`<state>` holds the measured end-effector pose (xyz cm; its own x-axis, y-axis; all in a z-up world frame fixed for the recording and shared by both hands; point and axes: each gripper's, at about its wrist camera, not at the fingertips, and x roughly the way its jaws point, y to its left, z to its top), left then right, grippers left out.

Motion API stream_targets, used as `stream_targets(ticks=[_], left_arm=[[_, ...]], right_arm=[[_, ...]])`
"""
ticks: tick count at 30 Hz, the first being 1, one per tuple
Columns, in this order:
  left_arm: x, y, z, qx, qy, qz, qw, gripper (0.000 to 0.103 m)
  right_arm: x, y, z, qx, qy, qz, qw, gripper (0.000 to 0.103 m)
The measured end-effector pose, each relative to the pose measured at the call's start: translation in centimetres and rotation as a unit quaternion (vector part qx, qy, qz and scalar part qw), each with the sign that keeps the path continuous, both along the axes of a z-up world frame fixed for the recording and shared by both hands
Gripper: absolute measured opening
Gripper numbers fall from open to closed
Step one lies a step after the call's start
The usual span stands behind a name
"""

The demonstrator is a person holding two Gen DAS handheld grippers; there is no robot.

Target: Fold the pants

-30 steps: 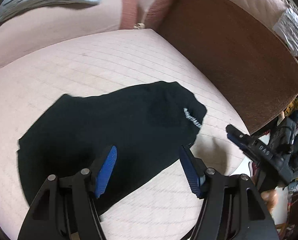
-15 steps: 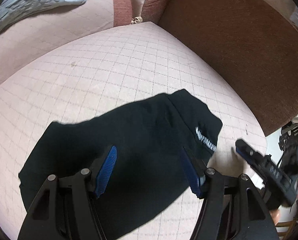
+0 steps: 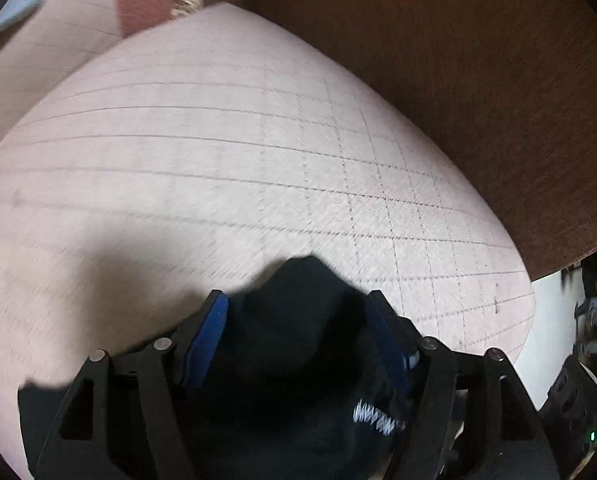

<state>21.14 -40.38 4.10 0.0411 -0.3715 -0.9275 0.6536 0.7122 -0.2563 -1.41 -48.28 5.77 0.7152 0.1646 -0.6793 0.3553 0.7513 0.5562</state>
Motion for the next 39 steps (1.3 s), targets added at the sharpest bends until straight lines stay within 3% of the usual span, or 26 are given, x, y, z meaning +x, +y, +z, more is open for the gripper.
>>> stream_targets(ticks=[5,6,7,8,9,11,18,23,28,32,36,39], left_arm=[[0.3,-2.0,-2.3,0.03,0.018,-0.022,0.9991,0.074],[0.0,-2.1,-2.2,0.034,0.009,-0.027,0.999,0.07],[-0.4,-2.1,-2.0,0.039,-0.003,-0.033,0.9987,0.05],[-0.9,-1.9,-1.7,0.044,-0.018,-0.041,0.998,0.037],[-1.2,-1.6,-1.3,0.042,-0.023,-0.045,0.9979,0.024],[-1.4,-0.4,-0.3,0.02,-0.02,-0.037,0.9989,0.019],[-3.0,8.2,4.5,-0.064,-0.03,0.01,0.9975,0.017],[-4.0,16.4,7.6,-0.121,-0.036,0.065,0.9898,0.017],[-5.8,26.7,9.0,-0.191,-0.04,0.143,0.9703,0.017],[-7.0,33.0,7.6,-0.228,-0.028,0.195,0.9536,0.017],[-7.9,38.3,4.9,-0.25,-0.01,0.244,0.9371,0.017],[-7.9,41.4,2.9,-0.251,0.002,0.278,0.927,0.017]], right_arm=[[1.8,0.2,-0.7,0.028,-0.012,0.014,0.999,0.06],[1.9,0.2,-0.6,0.03,-0.015,0.015,0.999,0.053],[2.0,0.2,-0.6,0.036,-0.017,0.016,0.999,0.03],[2.0,0.2,-0.8,0.054,-0.019,0.025,0.998,0.019],[2.0,0.0,-1.0,0.076,-0.022,0.032,0.996,0.019],[1.8,0.0,-0.8,0.082,-0.028,0.033,0.996,0.018],[0.8,4.6,3.4,0.012,-0.071,0.087,0.994,0.017],[0.7,10.5,6.6,-0.038,-0.087,0.153,0.984,0.016],[1.3,17.0,8.6,-0.086,-0.09,0.221,0.967,0.016],[1.6,22.9,8.2,-0.136,-0.075,0.279,0.948,0.016],[1.2,28.7,6.4,-0.205,-0.058,0.332,0.919,0.016],[0.3,32.7,4.3,-0.273,-0.05,0.368,0.888,0.016]])
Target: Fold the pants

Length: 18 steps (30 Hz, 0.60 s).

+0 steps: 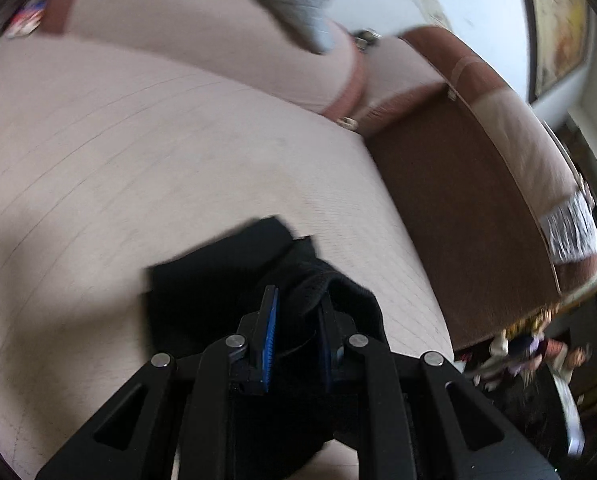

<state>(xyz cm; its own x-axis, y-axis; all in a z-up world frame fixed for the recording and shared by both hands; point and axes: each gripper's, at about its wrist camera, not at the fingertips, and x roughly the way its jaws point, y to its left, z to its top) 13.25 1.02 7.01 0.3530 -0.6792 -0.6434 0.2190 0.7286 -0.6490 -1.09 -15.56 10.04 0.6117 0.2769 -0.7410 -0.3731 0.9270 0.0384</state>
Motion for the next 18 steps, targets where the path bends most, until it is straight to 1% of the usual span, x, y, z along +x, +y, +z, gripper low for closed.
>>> stream_targets(ticks=[1,2,4,5,6,7,8,9,10,12,14,16,18], left_arm=[[0.1,1.0,-1.0,0.001,0.01,0.014,0.9999,0.017],[0.2,1.9,-1.9,0.003,0.022,0.03,0.9993,0.017],[0.2,2.7,-3.4,-0.002,0.04,0.053,0.9978,0.017],[0.1,3.4,-3.8,-0.009,0.049,0.06,0.9969,0.018],[0.1,4.2,-4.5,-0.021,0.062,0.067,0.9956,0.022],[0.0,4.7,-4.8,-0.028,0.069,0.071,0.9947,0.03],[-0.1,5.4,-5.0,-0.036,0.073,0.08,0.9935,0.034],[-0.1,6.1,-5.1,-0.039,0.075,0.085,0.9927,0.036],[-0.2,6.4,-5.1,-0.042,0.077,0.087,0.9924,0.036],[-0.5,7.1,-4.9,-0.044,0.077,0.093,0.9917,0.038],[-0.8,8.0,-4.1,-0.043,0.071,0.109,0.9906,0.038],[-1.5,8.9,-3.1,-0.052,0.06,0.119,0.9897,0.038],[-2.2,9.1,-1.5,-0.048,0.043,0.127,0.9898,0.038]], right_arm=[[-0.3,1.2,-0.7,-0.025,-0.004,0.01,1.0,0.016],[-0.5,2.3,-1.5,-0.051,-0.01,0.02,0.998,0.019],[-0.9,4.2,-2.9,-0.095,-0.023,0.039,0.994,0.021],[-1.3,4.8,-3.5,-0.108,-0.028,0.045,0.993,0.026],[-1.6,5.3,-3.9,-0.118,-0.035,0.053,0.991,0.03],[-1.9,5.5,-4.1,-0.118,-0.042,0.059,0.99,0.043],[-2.2,5.9,-4.2,-0.112,-0.045,0.069,0.99,0.056],[-2.9,5.9,-4.1,-0.096,-0.044,0.087,0.991,0.059],[-3.8,5.9,-3.9,-0.092,-0.046,0.096,0.99,0.06],[-5.1,6.3,-3.6,-0.103,-0.057,0.117,0.986,0.06],[-6.1,5.6,-3.2,-0.1,-0.055,0.135,0.984,0.06],[-6.5,4.1,-2.4,-0.089,-0.054,0.133,0.986,0.06],[-6.8,2.1,-1.4,-0.076,-0.056,0.113,0.989,0.06]])
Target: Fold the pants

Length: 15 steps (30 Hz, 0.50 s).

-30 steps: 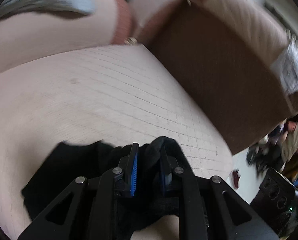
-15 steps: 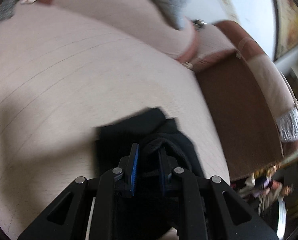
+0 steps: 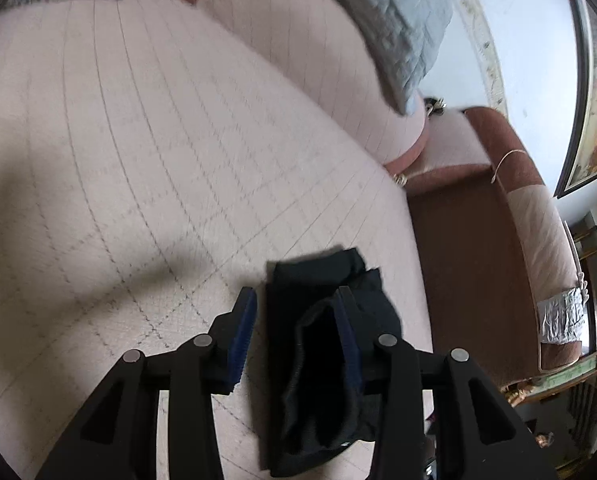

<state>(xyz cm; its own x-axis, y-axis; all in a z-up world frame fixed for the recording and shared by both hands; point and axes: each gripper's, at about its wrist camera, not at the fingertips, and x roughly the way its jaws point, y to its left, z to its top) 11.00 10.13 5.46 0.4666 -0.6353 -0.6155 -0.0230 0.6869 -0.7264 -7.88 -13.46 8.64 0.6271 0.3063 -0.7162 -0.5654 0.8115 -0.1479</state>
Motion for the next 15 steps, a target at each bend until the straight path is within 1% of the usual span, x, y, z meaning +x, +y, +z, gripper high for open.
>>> stream_targets(ticks=[2,3,4,5,7,8,9,10,11,12,14,15], left_arm=[[-0.5,-1.2,1.8,0.013,-0.021,-0.013,0.9996,0.038],[-0.7,-2.3,2.5,0.027,-0.032,-0.025,0.9988,0.038],[-0.9,-3.6,3.1,0.032,-0.041,-0.038,0.9979,0.038],[-1.0,-4.7,3.4,0.033,-0.047,-0.051,0.9971,0.04],[-1.0,-7.6,3.4,0.038,-0.05,-0.084,0.9945,0.048],[-1.1,-8.6,3.1,0.053,-0.049,-0.091,0.9933,0.05],[-1.0,-9.6,2.4,0.083,-0.044,-0.09,0.9916,0.05],[-0.9,-10.2,1.8,0.105,-0.039,-0.086,0.9899,0.05],[-0.6,-10.7,0.6,0.14,-0.03,-0.08,0.9864,0.05],[-0.5,-10.8,-0.4,0.165,-0.019,-0.075,0.9833,0.05],[-0.4,-10.9,-2.0,0.194,0.001,-0.066,0.9788,0.05],[-0.4,-10.7,-2.9,0.199,0.01,-0.063,0.978,0.052]], right_arm=[[0.5,-3.7,1.1,0.031,-0.001,-0.046,0.998,0.06],[0.7,-5.2,1.6,0.046,0.0,-0.071,0.996,0.06],[1.1,-6.7,2.0,0.062,0.003,-0.096,0.993,0.06],[1.9,-8.3,2.2,0.08,0.009,-0.122,0.989,0.06],[4.1,-11.9,2.5,0.136,0.032,-0.175,0.975,0.06],[4.9,-13.1,2.6,0.162,0.04,-0.191,0.967,0.06],[6.0,-14.6,2.5,0.199,0.055,-0.208,0.956,0.06],[6.8,-15.4,2.3,0.223,0.068,-0.216,0.948,0.06],[7.5,-16.0,2.0,0.244,0.082,-0.22,0.941,0.06],[8.4,-16.5,1.3,0.261,0.099,-0.222,0.934,0.06],[9.4,-16.6,-0.3,0.262,0.128,-0.221,0.931,0.06],[9.5,-16.2,-1.5,0.248,0.139,-0.225,0.932,0.06]])
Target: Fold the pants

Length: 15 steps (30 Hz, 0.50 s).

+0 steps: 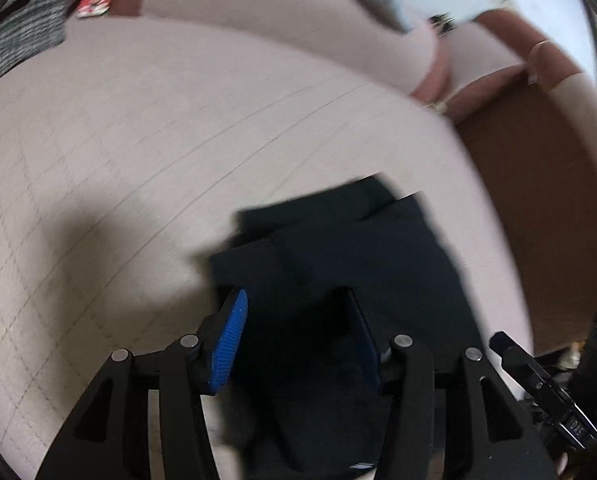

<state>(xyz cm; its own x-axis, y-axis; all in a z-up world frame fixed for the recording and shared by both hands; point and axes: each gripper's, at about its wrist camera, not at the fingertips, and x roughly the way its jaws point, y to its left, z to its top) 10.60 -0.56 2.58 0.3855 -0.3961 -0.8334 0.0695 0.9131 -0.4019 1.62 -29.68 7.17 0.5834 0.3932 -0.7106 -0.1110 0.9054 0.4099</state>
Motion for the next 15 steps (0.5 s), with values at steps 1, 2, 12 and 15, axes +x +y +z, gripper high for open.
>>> stream_targets(ticks=[1,2,12,15], left_arm=[[0.0,0.2,-0.2,-0.009,0.002,0.002,1.0,0.054],[0.0,0.5,-0.3,-0.02,0.004,0.005,0.9998,0.054],[-5.6,0.2,4.3,0.013,-0.083,0.01,0.9964,0.06],[-7.3,0.0,4.2,-0.013,-0.096,0.006,0.9952,0.065]], right_arm=[[0.2,0.2,-0.8,-0.015,0.01,-0.002,1.0,0.06],[0.1,0.4,-1.6,-0.03,0.016,-0.004,0.999,0.06],[-4.8,1.8,2.5,-0.063,-0.088,-0.038,0.993,0.06],[-4.7,2.5,2.5,-0.012,-0.076,-0.005,0.997,0.06]])
